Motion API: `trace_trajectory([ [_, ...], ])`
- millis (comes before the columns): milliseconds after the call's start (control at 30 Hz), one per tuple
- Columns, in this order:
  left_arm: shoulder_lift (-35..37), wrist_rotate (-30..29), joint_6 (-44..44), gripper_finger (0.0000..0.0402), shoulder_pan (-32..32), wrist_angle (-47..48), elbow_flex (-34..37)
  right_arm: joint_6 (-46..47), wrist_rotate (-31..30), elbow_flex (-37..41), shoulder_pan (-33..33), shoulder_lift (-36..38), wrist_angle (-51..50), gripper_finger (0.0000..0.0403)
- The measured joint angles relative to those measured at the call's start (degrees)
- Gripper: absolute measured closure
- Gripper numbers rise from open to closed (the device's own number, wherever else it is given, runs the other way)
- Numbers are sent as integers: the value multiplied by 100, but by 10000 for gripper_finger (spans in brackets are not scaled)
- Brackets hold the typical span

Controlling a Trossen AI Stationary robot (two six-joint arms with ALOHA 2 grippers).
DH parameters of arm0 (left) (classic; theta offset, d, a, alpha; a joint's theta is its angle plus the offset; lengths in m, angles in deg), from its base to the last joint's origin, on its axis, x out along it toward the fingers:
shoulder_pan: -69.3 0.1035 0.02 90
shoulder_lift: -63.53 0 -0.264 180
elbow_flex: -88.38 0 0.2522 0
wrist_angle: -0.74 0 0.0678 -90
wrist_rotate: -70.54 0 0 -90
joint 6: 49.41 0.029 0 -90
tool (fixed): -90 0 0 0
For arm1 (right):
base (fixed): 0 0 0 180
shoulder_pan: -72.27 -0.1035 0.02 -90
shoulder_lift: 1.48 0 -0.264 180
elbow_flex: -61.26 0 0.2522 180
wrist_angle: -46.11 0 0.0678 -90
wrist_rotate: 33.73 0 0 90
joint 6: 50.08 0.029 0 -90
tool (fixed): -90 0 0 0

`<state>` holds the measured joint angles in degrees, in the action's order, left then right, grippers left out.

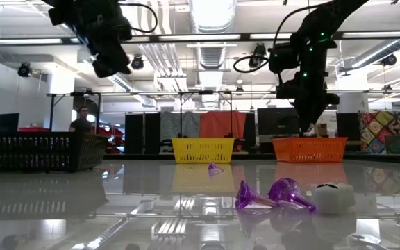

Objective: Sort Halloween decoration
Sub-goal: Put the white skeleton toy into the orange basket, then put the purple hat toy into the black basket

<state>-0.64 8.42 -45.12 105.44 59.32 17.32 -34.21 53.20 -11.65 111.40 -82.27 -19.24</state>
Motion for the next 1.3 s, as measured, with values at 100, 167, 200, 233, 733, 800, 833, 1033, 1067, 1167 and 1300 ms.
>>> trace_trajectory([
  [100,-83,367,-190,281,-18,-306,0,-183,0,-10,9,0,-6,335],
  [167,-153,418,-220,281,-63,-470,-2,-243,-6,-10,9,0,-4,321],
  [200,-198,421,-205,281,-85,-517,-2,-242,-18,-10,9,0,-8,314],
  [233,-252,422,-203,281,-105,-580,-2,-244,-62,-10,9,0,-8,306],
  [733,-1346,404,124,282,-865,-1487,-4,143,-143,-793,3,0,-987,258],
  [800,-1491,290,155,286,-1069,-1557,-4,273,-137,-958,3,0,-1155,261],
  [833,-1569,213,228,288,-1179,-1597,-4,358,-136,-1031,2,0,-1227,262],
  [1033,-2041,-401,426,300,-1726,-2173,-7,778,-73,-1479,-27,0,-1665,266],
  [1067,-2110,-404,425,302,-1785,-2306,-7,840,-34,-1554,-48,0,-1736,265],
  [1167,-2311,-450,383,304,-1936,-2576,-7,1054,55,-1758,-134,0,-1887,261],
  [1300,-2563,-486,86,304,-2112,-2768,-8,1276,55,-1974,-308,0,-1973,259],
])
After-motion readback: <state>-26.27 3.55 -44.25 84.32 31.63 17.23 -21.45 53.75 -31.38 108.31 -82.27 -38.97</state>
